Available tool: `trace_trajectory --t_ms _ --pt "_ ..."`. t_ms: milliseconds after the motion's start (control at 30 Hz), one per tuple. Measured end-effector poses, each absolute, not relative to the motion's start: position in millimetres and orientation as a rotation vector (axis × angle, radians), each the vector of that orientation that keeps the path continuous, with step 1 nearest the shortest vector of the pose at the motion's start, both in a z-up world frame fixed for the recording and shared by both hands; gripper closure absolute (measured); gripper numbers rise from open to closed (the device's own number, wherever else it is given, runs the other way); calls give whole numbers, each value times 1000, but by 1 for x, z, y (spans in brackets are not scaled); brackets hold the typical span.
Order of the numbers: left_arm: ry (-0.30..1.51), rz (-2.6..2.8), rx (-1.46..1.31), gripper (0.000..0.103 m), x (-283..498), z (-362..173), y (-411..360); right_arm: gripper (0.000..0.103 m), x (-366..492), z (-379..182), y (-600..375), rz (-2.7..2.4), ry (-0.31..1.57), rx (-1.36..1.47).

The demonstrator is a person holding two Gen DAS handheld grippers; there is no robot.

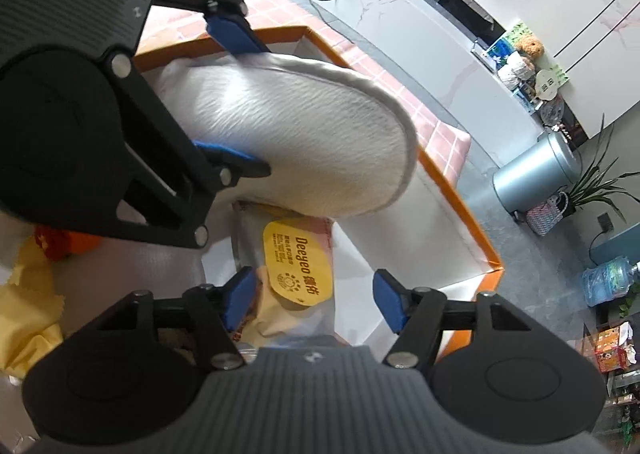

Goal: Organize soft objects
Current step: 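Withdraw both grippers from the box back over the table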

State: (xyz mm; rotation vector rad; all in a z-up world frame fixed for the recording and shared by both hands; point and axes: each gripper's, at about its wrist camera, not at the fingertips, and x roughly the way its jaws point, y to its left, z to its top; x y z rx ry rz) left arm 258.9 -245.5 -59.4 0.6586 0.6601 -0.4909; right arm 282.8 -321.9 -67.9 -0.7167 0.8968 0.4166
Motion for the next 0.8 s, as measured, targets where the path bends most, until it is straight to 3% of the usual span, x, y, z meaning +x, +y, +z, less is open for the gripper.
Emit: trace_trajectory --t_ms 333,800 --pt "638 -460 603 22 244 -36 -230 23 251 -54 -320 356 849 -743" --pt "550 -434 398 22 200 8 -191 21 220 -10 -323 143 820 -434"
